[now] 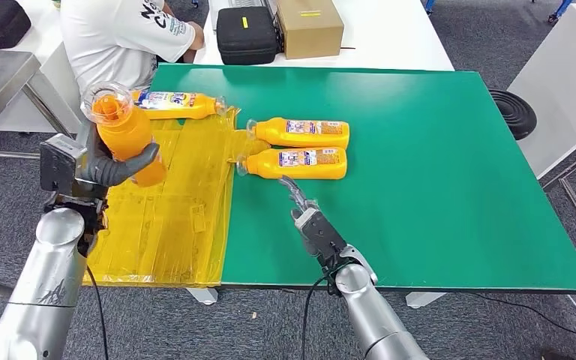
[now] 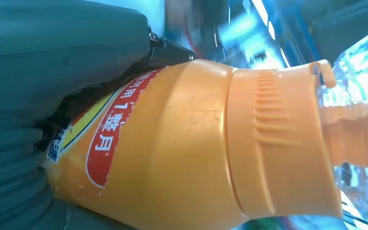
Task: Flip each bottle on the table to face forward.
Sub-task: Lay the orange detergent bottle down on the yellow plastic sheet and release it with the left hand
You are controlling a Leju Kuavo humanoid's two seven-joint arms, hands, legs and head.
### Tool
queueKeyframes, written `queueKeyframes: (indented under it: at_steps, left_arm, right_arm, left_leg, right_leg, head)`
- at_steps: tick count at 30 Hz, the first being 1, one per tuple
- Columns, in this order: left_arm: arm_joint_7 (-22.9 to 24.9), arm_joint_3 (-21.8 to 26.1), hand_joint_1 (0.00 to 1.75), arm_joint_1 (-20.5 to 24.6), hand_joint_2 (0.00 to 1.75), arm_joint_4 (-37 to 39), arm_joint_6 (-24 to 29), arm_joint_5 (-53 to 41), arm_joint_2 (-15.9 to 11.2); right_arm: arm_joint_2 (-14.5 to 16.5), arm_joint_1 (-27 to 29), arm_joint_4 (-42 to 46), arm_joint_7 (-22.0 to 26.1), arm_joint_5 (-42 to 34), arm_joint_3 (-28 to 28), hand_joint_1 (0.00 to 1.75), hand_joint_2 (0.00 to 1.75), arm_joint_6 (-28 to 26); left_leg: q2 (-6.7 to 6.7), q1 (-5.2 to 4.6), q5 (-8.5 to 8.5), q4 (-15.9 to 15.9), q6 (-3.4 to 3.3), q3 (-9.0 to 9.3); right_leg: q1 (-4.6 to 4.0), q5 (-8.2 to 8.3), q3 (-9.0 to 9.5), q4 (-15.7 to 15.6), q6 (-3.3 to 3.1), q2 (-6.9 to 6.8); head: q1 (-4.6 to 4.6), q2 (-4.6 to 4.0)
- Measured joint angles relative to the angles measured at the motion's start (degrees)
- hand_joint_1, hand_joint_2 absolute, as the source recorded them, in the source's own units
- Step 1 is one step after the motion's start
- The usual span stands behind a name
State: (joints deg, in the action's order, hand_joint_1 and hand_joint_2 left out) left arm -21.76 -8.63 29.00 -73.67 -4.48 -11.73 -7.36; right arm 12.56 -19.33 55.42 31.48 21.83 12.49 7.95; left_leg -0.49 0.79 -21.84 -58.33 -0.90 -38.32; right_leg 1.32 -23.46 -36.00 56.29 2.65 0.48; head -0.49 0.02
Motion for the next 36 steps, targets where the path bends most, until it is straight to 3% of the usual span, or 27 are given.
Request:
queueKeyframes:
  at_steps: [2, 5, 12, 19, 27, 36]
  left_arm:
    - [2.3, -0.4, 1.75, 0.7, 1.75, -0.4, 2.7, -10.3, -1.5]
    - [4.1, -1.4, 1.75, 0.8, 1.75, -0.1, 4.1, -22.2, -3.3]
    - [5.9, -3.7, 1.75, 0.9, 1.75, 1.3, 2.9, -29.9, -4.9]
    - [8.4, -13.0, 1.75, 0.5, 1.75, 10.4, 0.5, -45.7, -7.2]
    - [8.1, -21.5, 1.75, 1.1, 1.75, 20.2, -1.6, -47.7, -7.3]
    - [8.0, -24.4, 1.75, 3.2, 1.75, 24.0, -1.9, -47.7, -7.2]
  right_arm:
    - [-0.3, 1.4, 2.6, -0.5, -0.4, -1.8, 0.0, 1.75, -0.2]
    - [-0.5, 2.8, 5.9, -1.2, -0.4, -4.8, 0.0, 1.75, -0.3]
    - [-0.7, 3.9, 9.6, -1.6, 0.2, -7.9, 0.0, 1.75, -0.3]
    - [-0.8, 4.5, 13.2, -0.6, 0.5, -9.8, 0.0, 1.75, -0.2]
    - [-1.1, 5.9, 17.5, -0.6, -0.3, -11.4, 0.0, 1.75, 0.0]
    - [-1.2, 6.4, 18.6, -0.6, -0.4, -12.1, 0.0, 1.75, 0.0]
  left_leg:
    - [0.01, 0.0, 0.0, 0.0, 0.01, 0.01]
    - [0.01, 0.01, -0.01, 0.0, 0.01, 0.01]
    - [0.01, -0.01, -0.01, 0.0, 0.0, 0.0]
    - [0.02, -0.02, -0.01, 0.0, 0.01, 0.01]
    - [0.02, -0.02, -0.02, 0.0, 0.01, 0.0]
    - [0.02, -0.01, -0.01, 0.0, 0.01, 0.04]
  right_leg:
    - [0.0, 0.0, 0.0, 0.0, 0.0, 0.01]
    - [-0.01, 0.0, -0.01, 0.0, 0.0, 0.0]
    - [0.02, 0.0, 0.0, 0.0, 0.0, 0.01]
    - [0.01, 0.0, -0.01, 0.0, 0.0, 0.02]
    - [0.02, -0.01, -0.03, 0.0, 0.0, 0.02]
    - [0.01, 0.0, 0.01, 0.0, 0.0, 0.02]
  head:
    - [0.0, 0.0]
    - [0.0, 0.0]
    - [0.01, 0.0]
    - [-0.01, 0.0]
    - [0.01, 0.0]
    - [-0.01, 0.0]
